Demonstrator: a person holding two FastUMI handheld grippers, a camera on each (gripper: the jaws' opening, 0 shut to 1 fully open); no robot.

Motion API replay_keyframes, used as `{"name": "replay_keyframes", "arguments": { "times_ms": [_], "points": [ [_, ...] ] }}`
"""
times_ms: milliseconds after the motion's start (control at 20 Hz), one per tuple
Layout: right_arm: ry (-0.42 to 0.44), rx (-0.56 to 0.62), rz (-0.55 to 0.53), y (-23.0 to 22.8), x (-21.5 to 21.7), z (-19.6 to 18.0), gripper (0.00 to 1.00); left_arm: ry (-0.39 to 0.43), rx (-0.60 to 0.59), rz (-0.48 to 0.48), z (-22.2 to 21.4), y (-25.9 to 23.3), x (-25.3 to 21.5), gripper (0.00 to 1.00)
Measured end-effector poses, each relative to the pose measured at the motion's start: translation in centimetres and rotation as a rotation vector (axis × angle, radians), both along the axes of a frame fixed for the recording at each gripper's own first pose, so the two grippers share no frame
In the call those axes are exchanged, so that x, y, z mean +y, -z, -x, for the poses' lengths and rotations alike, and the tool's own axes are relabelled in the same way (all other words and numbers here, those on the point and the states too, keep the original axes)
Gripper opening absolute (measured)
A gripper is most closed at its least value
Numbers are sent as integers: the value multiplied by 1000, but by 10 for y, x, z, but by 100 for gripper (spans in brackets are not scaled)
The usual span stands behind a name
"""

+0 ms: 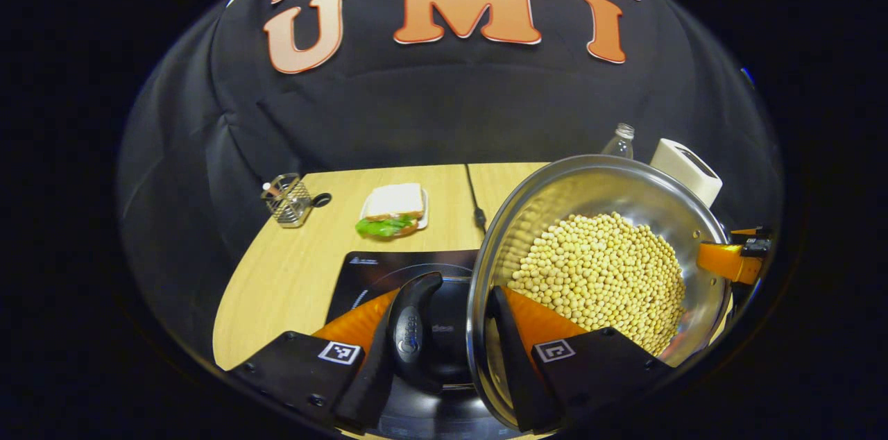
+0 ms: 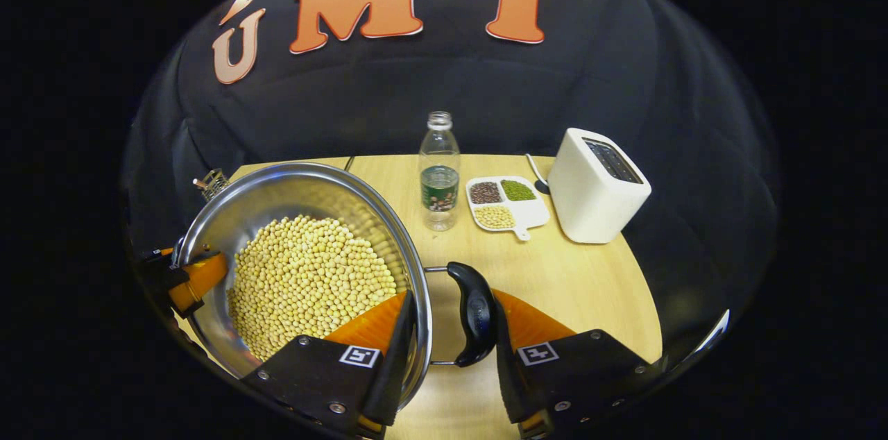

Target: First push the handle of the pot to place it horizontally, then grasp the pot with both hands and set it on the induction cooktop.

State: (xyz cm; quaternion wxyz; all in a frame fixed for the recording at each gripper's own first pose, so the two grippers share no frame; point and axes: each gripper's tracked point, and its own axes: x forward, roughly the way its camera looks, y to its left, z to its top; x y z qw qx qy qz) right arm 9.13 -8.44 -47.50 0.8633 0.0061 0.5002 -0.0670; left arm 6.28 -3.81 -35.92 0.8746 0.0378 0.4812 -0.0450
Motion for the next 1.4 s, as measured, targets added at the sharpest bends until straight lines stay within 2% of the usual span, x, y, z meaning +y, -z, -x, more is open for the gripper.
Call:
{"name": "replay_keyframes", "arguments": {
  "times_ms": [150,200,250,350,400,450,500,750,850,900,950,1050,1100,1300,1400],
  "points": [
    [-33,1,-19,0,-3,-5,58,-33,-3,-23,2,-8,31,76],
    [-41,2,-25,2,-5,-5,53,-43,-3,-29,3,-8,44,76],
    [-53,6,-30,1,-7,-5,58,-52,-2,-34,3,-8,55,76],
    [-68,9,-34,-4,-9,-9,58,-69,4,-39,5,-8,72,76],
    [-74,12,-36,-3,-9,-10,53,-77,8,-41,7,-9,80,76],
    [-82,15,-39,-4,-10,-11,53,-83,9,-43,7,-10,89,76],
    [-87,15,-41,-3,-10,-12,58,-90,12,-46,8,-9,95,73],
    [-116,29,-50,-1,-11,-16,58,-114,24,-55,8,-5,130,76],
    [-123,35,-49,-1,-12,-16,58,-117,29,-55,7,0,137,76],
    [-123,40,-48,-1,-12,-15,53,-118,33,-53,7,5,141,73],
    [-123,45,-47,-1,-11,-15,58,-120,38,-50,7,10,143,76],
    [-121,58,-42,-1,-10,-15,58,-121,59,-42,8,23,145,76],
    [-119,66,-40,-2,-11,-16,58,-122,66,-37,9,28,147,73],
    [-114,87,-33,-8,-12,-15,58,-123,88,-25,10,43,149,80],
    [-115,98,-32,-8,-11,-14,58,-124,100,-21,10,46,150,75]
  ]
}}
